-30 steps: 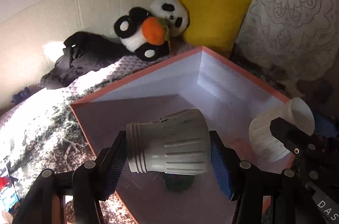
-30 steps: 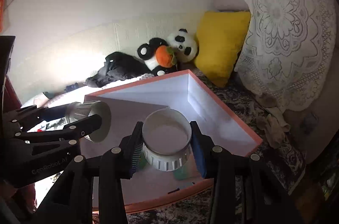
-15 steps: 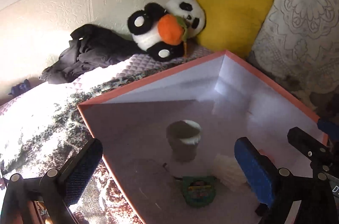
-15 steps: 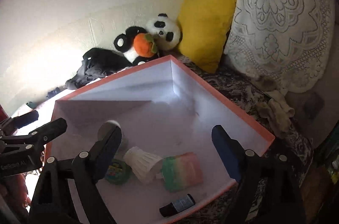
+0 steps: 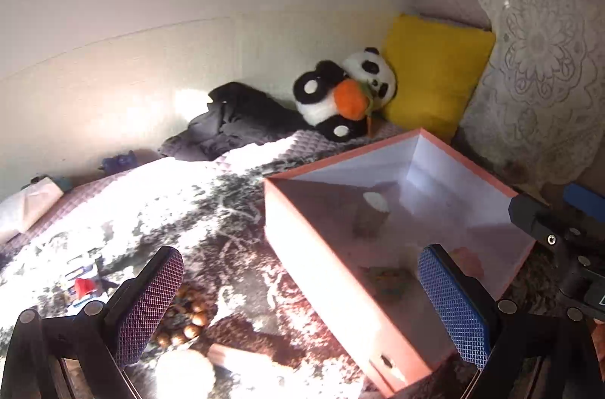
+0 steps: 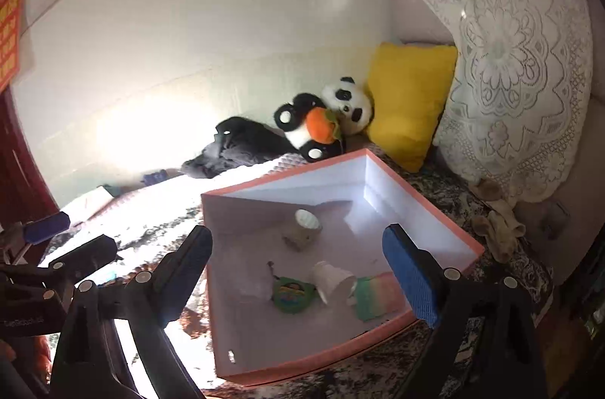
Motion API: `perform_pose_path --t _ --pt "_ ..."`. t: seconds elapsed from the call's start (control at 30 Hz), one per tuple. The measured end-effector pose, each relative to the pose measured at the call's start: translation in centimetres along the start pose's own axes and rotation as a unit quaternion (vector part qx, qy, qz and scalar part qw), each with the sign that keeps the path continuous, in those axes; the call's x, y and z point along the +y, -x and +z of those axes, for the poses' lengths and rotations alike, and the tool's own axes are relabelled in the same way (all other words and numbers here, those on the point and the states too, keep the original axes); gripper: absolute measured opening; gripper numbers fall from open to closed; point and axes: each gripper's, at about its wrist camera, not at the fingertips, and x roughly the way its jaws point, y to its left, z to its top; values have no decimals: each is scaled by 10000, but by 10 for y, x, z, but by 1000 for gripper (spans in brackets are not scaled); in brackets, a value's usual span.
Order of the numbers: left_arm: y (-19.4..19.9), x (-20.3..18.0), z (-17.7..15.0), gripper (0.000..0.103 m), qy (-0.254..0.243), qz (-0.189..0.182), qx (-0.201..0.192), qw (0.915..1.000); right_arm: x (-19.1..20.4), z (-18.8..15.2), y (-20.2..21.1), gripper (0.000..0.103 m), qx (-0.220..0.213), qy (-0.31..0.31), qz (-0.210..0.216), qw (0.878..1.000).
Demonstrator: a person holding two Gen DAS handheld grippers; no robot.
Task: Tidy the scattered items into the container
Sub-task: 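Move both tools back over the remaining items on the bed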
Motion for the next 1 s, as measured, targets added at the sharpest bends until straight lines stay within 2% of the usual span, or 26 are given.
perform_pose_path --t 0.2,0.43,0.7,1.0 --pt "69 69 -50 102 445 512 -8 9977 72 -34 49 98 98 385 441 9982" --pt "114 139 -128 102 1020 1101 326 9881 148 -91 77 98 439 893 794 9919" --pt "121 196 -194 102 1642 1606 712 9707 212 -140 77 98 729 1305 1035 9833" --pt "103 224 -209 102 1838 1655 930 9645 270 -161 46 98 1198 1316 1496 9726"
